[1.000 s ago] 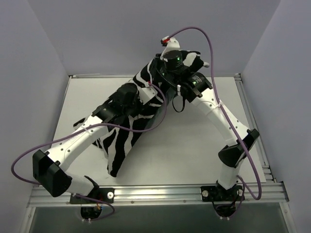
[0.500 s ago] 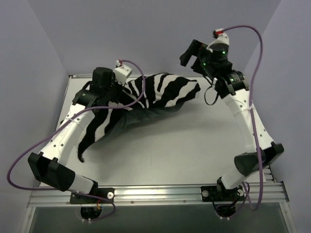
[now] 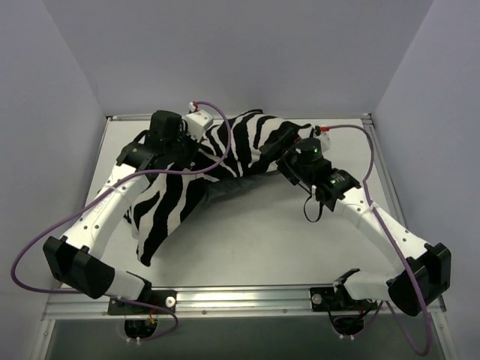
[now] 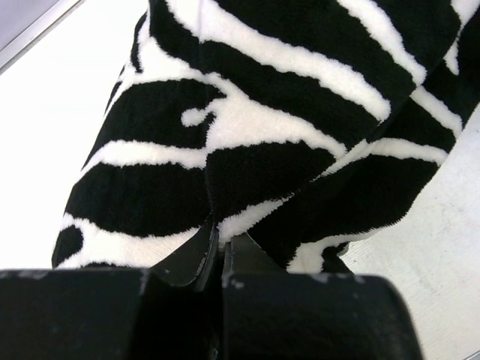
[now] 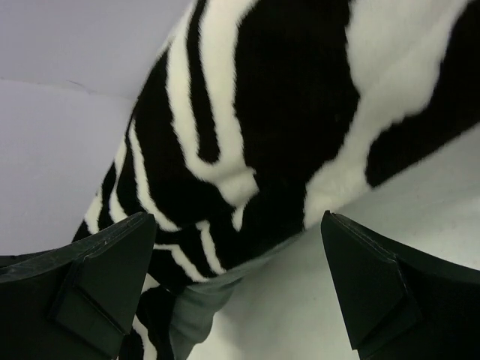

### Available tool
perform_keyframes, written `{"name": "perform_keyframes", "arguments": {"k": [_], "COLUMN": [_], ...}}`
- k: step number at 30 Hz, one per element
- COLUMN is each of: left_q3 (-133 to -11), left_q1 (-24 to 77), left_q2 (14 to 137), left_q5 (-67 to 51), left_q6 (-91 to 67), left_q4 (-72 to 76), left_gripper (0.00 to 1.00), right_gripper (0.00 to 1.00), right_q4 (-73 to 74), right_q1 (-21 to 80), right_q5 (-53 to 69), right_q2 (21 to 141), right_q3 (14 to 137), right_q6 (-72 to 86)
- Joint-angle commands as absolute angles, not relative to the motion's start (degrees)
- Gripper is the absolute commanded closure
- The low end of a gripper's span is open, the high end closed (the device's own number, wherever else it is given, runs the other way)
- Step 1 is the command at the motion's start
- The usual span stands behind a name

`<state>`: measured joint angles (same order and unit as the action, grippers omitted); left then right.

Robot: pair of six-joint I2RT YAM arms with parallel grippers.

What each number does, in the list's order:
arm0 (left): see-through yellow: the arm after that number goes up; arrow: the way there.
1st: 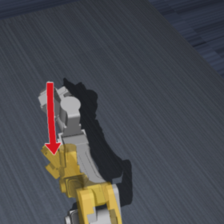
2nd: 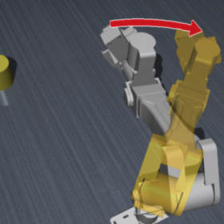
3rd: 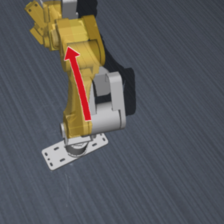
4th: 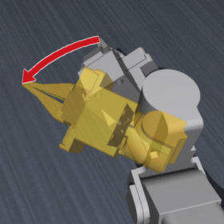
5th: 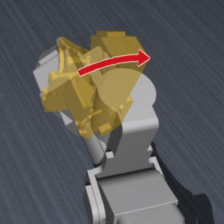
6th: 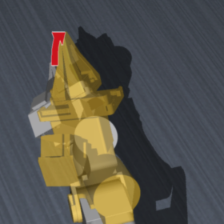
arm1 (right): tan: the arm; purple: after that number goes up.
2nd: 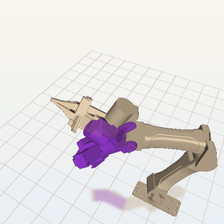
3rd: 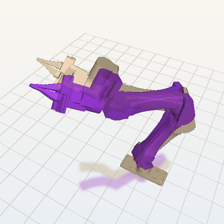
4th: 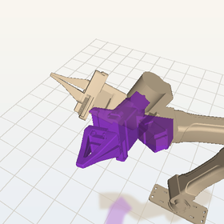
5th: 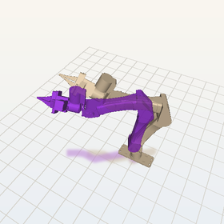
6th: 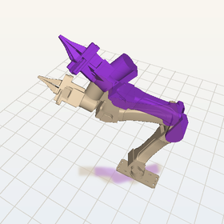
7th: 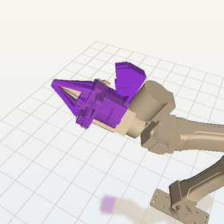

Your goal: Remove the pillowcase from the pillow

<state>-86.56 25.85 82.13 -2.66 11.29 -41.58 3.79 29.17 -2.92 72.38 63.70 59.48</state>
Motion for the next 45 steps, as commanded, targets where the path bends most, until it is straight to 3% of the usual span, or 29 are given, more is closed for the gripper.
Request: {"name": "perform_keyframes", "arguments": {"k": [1, 15, 20, 22, 23, 24, 25, 26, 28, 29, 31, 32, 36, 38, 45], "left_q3": [-88.24, -87.01, -85.87, -85.78, -85.69, -85.69, -85.69, -85.69, -86.22, -86.57, -89.11, -90.43, -95.70, -97.63, -102.57], "left_q1": [26.10, 26.81, 27.25, 27.25, 27.42, 27.42, 27.42, 27.42, 27.42, 27.42, 27.42, 27.42, 26.99, 26.55, 16.53], "left_q2": [79.37, 79.45, 78.93, 78.49, 78.31, 77.88, 77.70, 77.61, 77.34, 77.26, 77.17, 76.99, 75.06, 74.01, 76.46], "left_q5": [-4.31, -6.94, -8.96, -9.93, -10.89, -11.42, -11.86, -12.39, -14.58, -15.29, -17.22, -17.57, -15.21, -10.13, -8.96], "left_q6": [10.28, 9.58, 9.58, 9.58, 9.84, 9.93, 10.02, 10.45, 11.07, 11.34, 11.51, 11.60, 11.43, 10.90, 4.84], "left_q4": [-35.16, -35.33, -35.33, -35.68, -36.03, -36.21, -36.47, -37.26, -39.36, -40.42, -44.71, -46.30, -50.88, -50.98, -51.06], "left_gripper": [0.98, 0.98, 0.98, 0.98, 0.98, 0.98, 0.98, 0.98, 0.98, 0.70, 0.30, 0.04, 0.06, 0.06, 0.06], "right_gripper": [0.00, 0.00, 0.03, 0.22, 0.38, 0.56, 0.93, 1.00, 1.00, 1.00, 1.00, 1.00, 1.00, 1.00, 1.00], "right_q4": [-1.75, -20.36, -24.61, -26.61, -29.33, -34.31, -36.19, -37.08, -36.92, -35.09, -32.71, -30.61, -16.91, -7.18, 8.08], "right_q1": [32.94, 33.05, 30.06, 28.75, 28.04, 27.25, 25.85, 25.06, 22.34, 21.28, 16.99, 15.22, 6.34, 2.83, 2.10], "right_q5": [-12.37, -7.29, -4.93, -1.86, -0.63, 1.56, 3.41, 3.95, 4.13, 4.04, 4.04, 4.13, 4.66, 3.87, 0.88], "right_q2": [68.82, 84.89, 94.38, 97.10, 97.73, 98.26, 98.96, 98.96, 97.66, 96.95, 93.10, 91.68, 85.09, 83.50, 84.37], "right_q3": [60.83, 54.32, 60.46, 61.35, 60.13, 59.25, 58.46, 58.01, 57.74, 57.83, 58.62, 58.97, 69.49, 80.56, 107.81], "right_q6": [70.83, 79.80, 71.65, 70.23, 70.57, 71.36, 72.24, 73.29, 71.99, 69.46, 66.55, 64.71, 47.07, 34.14, 9.78]}}
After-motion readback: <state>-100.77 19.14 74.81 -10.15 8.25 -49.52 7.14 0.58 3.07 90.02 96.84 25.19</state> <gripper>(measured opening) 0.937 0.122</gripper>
